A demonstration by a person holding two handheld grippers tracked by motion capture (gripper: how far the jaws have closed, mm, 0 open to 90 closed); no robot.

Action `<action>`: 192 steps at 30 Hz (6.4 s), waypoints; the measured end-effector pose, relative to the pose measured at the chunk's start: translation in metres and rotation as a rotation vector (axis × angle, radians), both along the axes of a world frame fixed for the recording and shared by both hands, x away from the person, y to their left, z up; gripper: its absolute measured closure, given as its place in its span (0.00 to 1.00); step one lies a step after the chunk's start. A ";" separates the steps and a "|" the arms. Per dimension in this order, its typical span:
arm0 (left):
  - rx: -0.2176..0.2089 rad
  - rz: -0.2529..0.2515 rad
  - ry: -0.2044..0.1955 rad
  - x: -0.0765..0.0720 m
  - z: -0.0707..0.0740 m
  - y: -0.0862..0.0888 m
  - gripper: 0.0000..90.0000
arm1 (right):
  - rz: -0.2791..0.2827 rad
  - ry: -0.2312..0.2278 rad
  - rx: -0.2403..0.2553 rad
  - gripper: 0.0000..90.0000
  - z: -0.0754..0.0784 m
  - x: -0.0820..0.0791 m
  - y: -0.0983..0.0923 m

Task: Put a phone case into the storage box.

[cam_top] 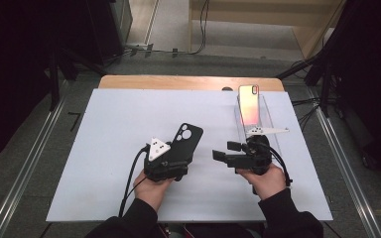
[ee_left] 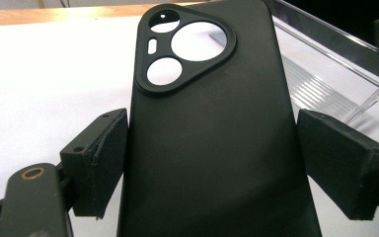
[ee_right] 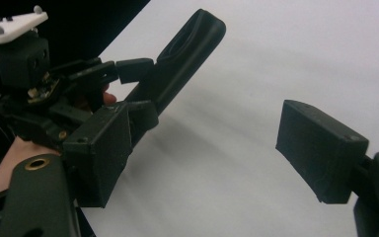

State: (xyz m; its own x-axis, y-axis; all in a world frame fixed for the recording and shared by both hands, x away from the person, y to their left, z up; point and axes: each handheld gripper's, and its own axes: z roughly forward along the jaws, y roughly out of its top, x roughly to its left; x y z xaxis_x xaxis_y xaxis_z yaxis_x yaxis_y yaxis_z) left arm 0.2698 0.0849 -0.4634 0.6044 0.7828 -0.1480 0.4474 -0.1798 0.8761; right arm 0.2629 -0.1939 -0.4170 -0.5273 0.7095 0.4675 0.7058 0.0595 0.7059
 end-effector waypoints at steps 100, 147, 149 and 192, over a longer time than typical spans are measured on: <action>-0.017 -0.272 0.168 -0.003 0.034 -0.003 0.17 | 0.129 -0.123 0.033 0.86 0.028 0.029 0.020; -0.022 -0.677 0.179 0.053 0.068 0.023 0.35 | 0.502 -0.200 0.034 0.86 0.019 0.024 0.022; -0.024 -0.685 0.180 0.053 0.068 0.023 0.39 | 0.512 -0.197 0.041 0.86 0.018 0.025 0.022; 0.008 -0.705 0.283 0.048 0.087 0.034 0.86 | 0.403 -0.294 0.100 0.26 0.023 0.023 0.017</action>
